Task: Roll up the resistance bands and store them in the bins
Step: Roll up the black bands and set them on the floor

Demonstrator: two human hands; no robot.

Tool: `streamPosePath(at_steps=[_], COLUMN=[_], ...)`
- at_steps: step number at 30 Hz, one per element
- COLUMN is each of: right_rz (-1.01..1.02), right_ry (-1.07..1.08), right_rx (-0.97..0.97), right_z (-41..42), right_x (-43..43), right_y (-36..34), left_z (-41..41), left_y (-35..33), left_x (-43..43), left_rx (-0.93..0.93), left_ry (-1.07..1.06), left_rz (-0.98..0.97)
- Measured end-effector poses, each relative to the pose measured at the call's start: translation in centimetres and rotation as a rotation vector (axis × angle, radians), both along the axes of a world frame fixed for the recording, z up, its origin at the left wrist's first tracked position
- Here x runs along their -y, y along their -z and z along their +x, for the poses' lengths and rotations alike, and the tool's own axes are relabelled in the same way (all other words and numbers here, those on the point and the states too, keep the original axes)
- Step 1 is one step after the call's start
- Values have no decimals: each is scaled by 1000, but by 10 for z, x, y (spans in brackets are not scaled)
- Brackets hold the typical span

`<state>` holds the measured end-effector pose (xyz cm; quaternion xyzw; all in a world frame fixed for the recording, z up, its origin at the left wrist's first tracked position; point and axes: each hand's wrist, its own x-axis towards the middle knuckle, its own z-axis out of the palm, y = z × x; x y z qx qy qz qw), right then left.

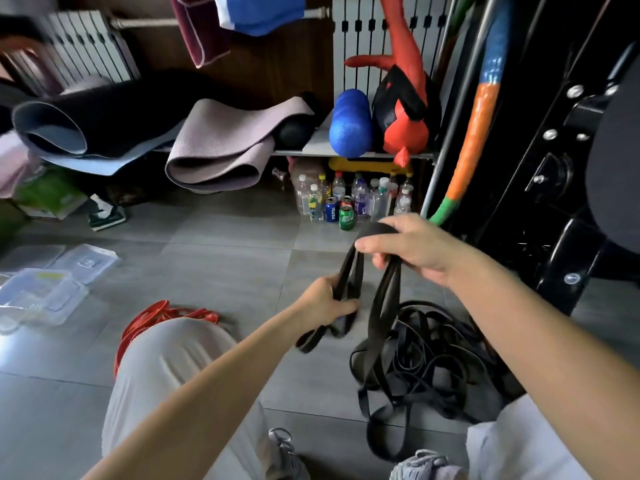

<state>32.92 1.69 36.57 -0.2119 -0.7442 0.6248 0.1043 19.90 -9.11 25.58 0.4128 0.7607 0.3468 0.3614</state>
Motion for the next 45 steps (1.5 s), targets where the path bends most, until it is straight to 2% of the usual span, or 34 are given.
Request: streamPosePath(at_steps=[3,5,7,10,13,15,17,19,21,24,26,28,31,33,36,40,45], right_rz=[-170,-266,-242,-22,287,491,560,451,343,305,325,337,398,451,491,487,254], right_ry=[155,277,376,414,388,275,218,181,45,-149,-110,-49,-23,15,69,47,25], right_rx=[-235,-357,-347,-78,327,607,680,555,388,298,202,131,151,161,173,277,72], right_z=[13,22,31,46,61,65,61,49,34,17,12,11,13,16,23,24,4], right_x=[-11,-22,-35,-49,-60,-58,-51,-35,-14,15,22,18,4,-6,-20,-22,-5], right_y=[-12,-15,-11,13,51,74,88,89,82,84,87,81,67,57,51,62,68], left_z=[-2,-6,-12,-19,-26,-29,-27,-21,-9,9,11,6,-8,-20,-35,-37,-19], left_y=[34,56,75,80,59,35,9,-15,-33,-48,-59,-67,-73,-71,-66,-64,-54], left_x=[5,18,35,52,50,44,36,30,26,22,21,20,21,22,22,15,1], left_rx=[-31,-66,-8,69,-10,-94,-118,-135,-170,-200,-201,-289,-492,-532,-471,-158,-37], left_ry=[-112,-96,-79,-83,-108,-90,-35,78,226,314,304,330,327,296,245,174,197], left_rz=[-28,-124,-190,-181,-143,-108,-70,-60,-100,-72,-27,-11,-36,-51,-84,-8,124])
